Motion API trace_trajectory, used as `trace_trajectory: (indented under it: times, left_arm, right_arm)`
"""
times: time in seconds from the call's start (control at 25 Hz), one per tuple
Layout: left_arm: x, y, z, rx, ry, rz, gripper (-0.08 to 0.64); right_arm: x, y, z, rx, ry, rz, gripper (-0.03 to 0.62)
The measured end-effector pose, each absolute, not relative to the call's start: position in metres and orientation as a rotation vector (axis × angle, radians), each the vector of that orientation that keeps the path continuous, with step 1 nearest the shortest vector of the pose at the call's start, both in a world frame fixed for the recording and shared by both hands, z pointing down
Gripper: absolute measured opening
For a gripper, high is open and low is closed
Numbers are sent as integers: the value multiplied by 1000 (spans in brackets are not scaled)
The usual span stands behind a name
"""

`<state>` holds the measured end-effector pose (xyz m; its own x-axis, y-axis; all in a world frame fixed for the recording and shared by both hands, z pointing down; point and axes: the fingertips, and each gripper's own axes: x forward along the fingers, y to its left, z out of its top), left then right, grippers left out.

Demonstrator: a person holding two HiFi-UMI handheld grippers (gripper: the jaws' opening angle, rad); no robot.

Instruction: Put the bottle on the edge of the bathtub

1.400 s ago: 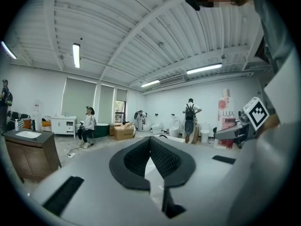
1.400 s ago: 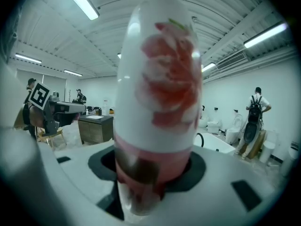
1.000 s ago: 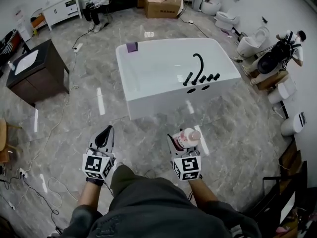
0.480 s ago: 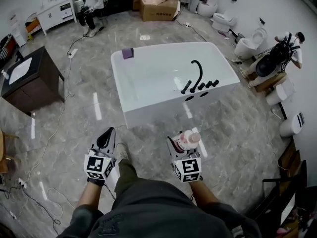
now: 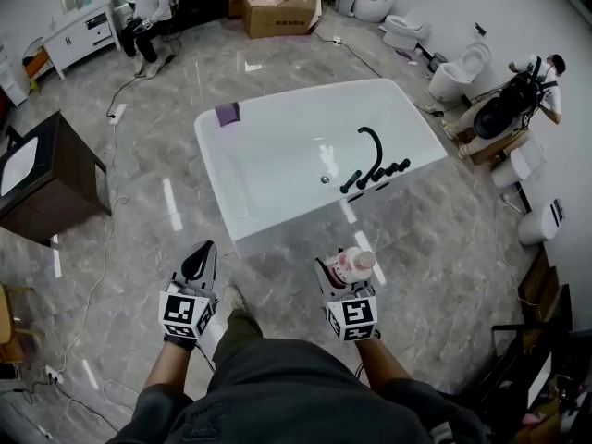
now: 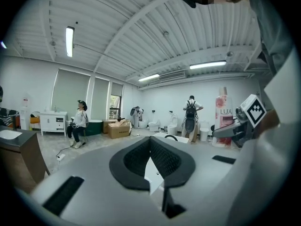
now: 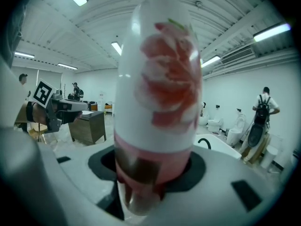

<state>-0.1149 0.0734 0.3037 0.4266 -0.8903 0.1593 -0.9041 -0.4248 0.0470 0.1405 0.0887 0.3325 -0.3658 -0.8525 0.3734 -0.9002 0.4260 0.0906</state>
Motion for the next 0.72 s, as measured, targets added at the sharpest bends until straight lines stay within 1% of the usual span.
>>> trace_trajectory:
  times: [0.2,0.48,0.72]
  left_arm:
    - [-137,10,299,2564,-1562,170,2]
    - [-167,-47,301,2555,-1544,175,2]
    - [-159,-81,311,2501,-1608,194,2]
  right_arm:
    - [119,28,326,1545,-2289,186,225]
    - [85,-40,322,1543,-2293,161,227]
    - [84,-94,330,1468,-2351,175,225]
